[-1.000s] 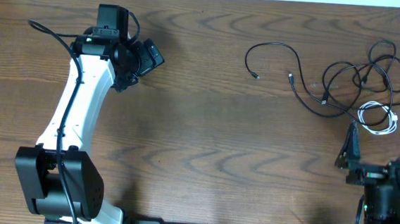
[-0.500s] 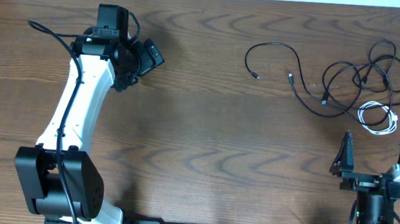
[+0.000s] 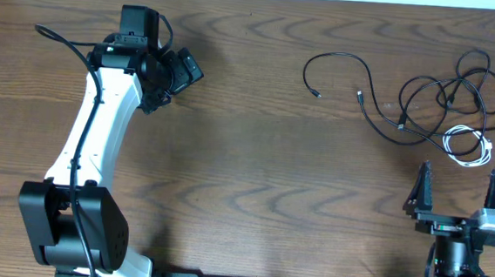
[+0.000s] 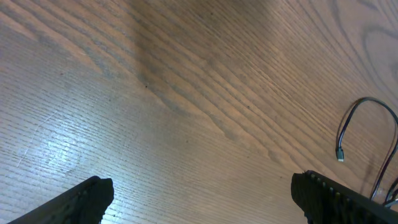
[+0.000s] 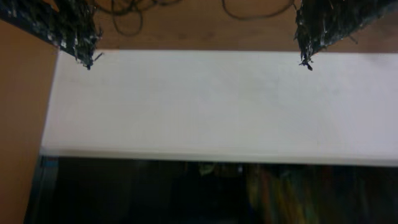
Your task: Untangle cables
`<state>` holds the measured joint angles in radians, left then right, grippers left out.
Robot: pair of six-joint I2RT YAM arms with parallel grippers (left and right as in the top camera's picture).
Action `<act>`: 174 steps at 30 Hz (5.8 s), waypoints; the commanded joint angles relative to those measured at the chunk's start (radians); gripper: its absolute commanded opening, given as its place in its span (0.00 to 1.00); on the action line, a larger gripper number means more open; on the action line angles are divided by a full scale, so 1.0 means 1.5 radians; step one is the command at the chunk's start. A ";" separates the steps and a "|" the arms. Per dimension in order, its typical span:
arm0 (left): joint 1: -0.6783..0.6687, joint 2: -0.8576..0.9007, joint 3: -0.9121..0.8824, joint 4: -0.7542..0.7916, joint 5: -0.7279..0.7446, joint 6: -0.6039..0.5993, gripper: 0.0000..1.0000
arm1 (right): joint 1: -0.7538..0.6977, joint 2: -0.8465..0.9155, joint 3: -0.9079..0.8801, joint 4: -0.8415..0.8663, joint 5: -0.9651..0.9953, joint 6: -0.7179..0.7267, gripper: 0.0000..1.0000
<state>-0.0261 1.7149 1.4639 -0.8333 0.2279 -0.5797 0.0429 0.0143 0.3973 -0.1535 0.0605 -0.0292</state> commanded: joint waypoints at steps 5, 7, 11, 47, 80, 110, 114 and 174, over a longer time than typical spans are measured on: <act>0.002 0.000 0.000 -0.002 -0.002 0.002 0.98 | -0.003 -0.006 -0.071 0.129 -0.011 0.009 0.99; 0.002 0.000 0.000 -0.002 -0.002 0.002 0.98 | -0.003 -0.006 -0.099 0.175 -0.011 0.009 0.99; 0.002 0.000 0.000 -0.002 -0.002 0.002 0.98 | -0.003 -0.006 -0.130 0.220 -0.013 0.009 0.99; 0.002 0.000 0.000 -0.002 -0.002 0.002 0.98 | -0.008 -0.006 -0.261 0.187 -0.025 0.009 0.99; 0.002 0.000 0.000 -0.002 -0.002 0.002 0.98 | -0.012 -0.006 -0.261 0.055 -0.010 -0.086 0.99; 0.002 0.001 0.000 -0.002 -0.002 0.002 0.98 | -0.012 -0.006 -0.261 0.055 -0.010 -0.086 0.99; 0.002 0.001 0.000 -0.002 -0.003 0.002 0.98 | -0.012 -0.006 -0.261 0.055 -0.010 -0.086 0.99; -0.046 -0.283 -0.745 0.807 -0.070 0.288 0.98 | -0.012 -0.006 -0.261 0.055 -0.010 -0.086 0.99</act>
<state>-0.0948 1.3296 0.3962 0.3710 0.1307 -0.1524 0.0299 0.0120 0.0063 -0.0669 0.0406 -0.1440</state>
